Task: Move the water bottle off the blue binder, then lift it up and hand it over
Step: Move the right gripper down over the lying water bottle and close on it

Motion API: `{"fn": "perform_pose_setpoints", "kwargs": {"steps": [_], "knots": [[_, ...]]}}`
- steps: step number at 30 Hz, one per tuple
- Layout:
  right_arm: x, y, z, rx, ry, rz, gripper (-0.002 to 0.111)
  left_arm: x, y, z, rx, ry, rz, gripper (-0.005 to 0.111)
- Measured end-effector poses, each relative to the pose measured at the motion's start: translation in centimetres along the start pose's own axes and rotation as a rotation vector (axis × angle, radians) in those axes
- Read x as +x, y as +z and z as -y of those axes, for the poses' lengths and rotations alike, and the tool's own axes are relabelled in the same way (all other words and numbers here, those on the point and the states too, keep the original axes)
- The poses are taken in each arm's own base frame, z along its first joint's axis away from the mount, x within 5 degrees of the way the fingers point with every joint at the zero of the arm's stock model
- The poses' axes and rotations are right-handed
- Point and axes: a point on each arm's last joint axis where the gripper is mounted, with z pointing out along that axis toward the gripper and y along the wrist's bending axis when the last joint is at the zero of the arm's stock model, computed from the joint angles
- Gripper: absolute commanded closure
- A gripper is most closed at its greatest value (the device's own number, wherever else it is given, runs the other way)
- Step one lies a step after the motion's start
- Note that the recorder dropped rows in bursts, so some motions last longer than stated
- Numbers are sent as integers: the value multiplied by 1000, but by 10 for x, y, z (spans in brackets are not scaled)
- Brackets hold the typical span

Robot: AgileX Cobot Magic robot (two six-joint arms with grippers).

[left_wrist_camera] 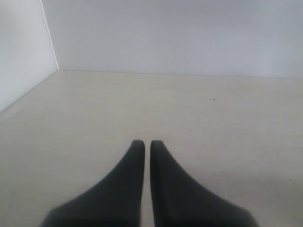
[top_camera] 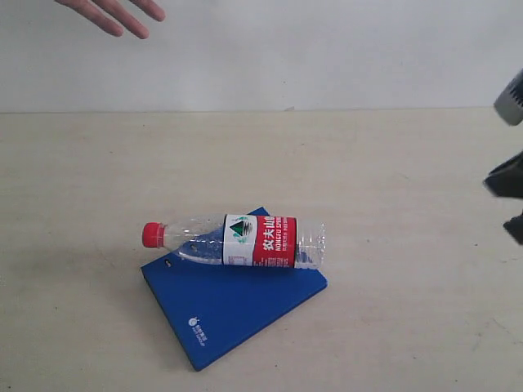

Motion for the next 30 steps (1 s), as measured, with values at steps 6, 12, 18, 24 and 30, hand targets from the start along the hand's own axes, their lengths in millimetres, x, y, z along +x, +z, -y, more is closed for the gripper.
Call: {"fn": "perform_pose_setpoints", "kwargs": {"steps": [6,12,18,24,30], "knots": [[-32,11,-28,-494,-120,383,109,0,0,0,0,0,0,102],[-50,52,-22,-461,-166,423,97,0,0,0,0,0,0,102],[-91,107,-48,-554,-376,331,58,0,0,0,0,0,0,102],[-131,140,-60,-508,-517,306,50,0,0,0,0,0,0,102],[-165,161,-85,-484,-714,273,50,0,0,0,0,0,0,102]]}}
